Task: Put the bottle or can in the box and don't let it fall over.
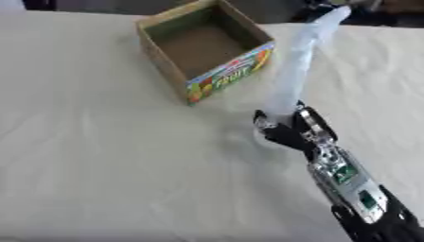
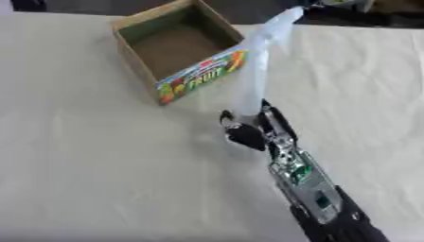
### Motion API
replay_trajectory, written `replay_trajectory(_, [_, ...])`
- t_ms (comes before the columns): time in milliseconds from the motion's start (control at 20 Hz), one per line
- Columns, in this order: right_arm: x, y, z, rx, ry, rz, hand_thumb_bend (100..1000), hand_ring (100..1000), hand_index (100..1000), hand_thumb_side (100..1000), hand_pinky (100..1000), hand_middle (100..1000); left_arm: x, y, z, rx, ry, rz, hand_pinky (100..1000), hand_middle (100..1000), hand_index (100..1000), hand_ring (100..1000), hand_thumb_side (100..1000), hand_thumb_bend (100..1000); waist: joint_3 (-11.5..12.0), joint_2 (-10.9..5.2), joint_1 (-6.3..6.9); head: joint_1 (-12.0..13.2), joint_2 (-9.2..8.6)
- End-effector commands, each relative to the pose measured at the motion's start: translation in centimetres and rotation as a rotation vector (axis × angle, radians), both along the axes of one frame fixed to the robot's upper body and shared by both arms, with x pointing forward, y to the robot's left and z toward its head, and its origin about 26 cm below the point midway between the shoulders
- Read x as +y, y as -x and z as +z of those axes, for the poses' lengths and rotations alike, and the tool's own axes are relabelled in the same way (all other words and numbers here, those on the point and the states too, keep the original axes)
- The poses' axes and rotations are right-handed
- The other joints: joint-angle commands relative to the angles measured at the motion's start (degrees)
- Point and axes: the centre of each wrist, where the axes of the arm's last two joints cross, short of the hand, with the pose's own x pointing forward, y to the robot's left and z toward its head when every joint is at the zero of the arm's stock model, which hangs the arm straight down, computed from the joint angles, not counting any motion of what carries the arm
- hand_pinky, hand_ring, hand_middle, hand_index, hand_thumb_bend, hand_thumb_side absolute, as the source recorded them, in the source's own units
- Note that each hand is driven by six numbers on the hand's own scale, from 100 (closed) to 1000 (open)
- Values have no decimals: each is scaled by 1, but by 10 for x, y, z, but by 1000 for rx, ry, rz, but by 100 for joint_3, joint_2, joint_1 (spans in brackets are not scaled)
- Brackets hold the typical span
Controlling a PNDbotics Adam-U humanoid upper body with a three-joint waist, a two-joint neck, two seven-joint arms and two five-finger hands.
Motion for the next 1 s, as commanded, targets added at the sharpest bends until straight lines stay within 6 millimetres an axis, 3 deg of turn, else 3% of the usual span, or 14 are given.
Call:
replay_trajectory(50, [-1, 1, 6, -40, -19, -25, 100, 1000, 759, 200, 1000, 1000, 0, 0, 5, -14, -15, -9, 1000, 716, 723, 646, 365, 479, -5, -58, 29, -8, -36])
replay_trajectory(250, [0, 2, 7, -75, -36, -41, 100, 1000, 663, 198, 1000, 1000, 1, 0, 5, -13, -18, -13, 1000, 711, 718, 645, 364, 474, -6, -59, 29, -12, -38])
replay_trajectory(1000, [-6, 11, 34, -243, 14, -54, 100, 1000, 483, 211, 1000, 1000, 1, 1, 6, -10, -29, -26, 1000, 716, 716, 645, 367, 463, -25, -84, 32, -6, -26])
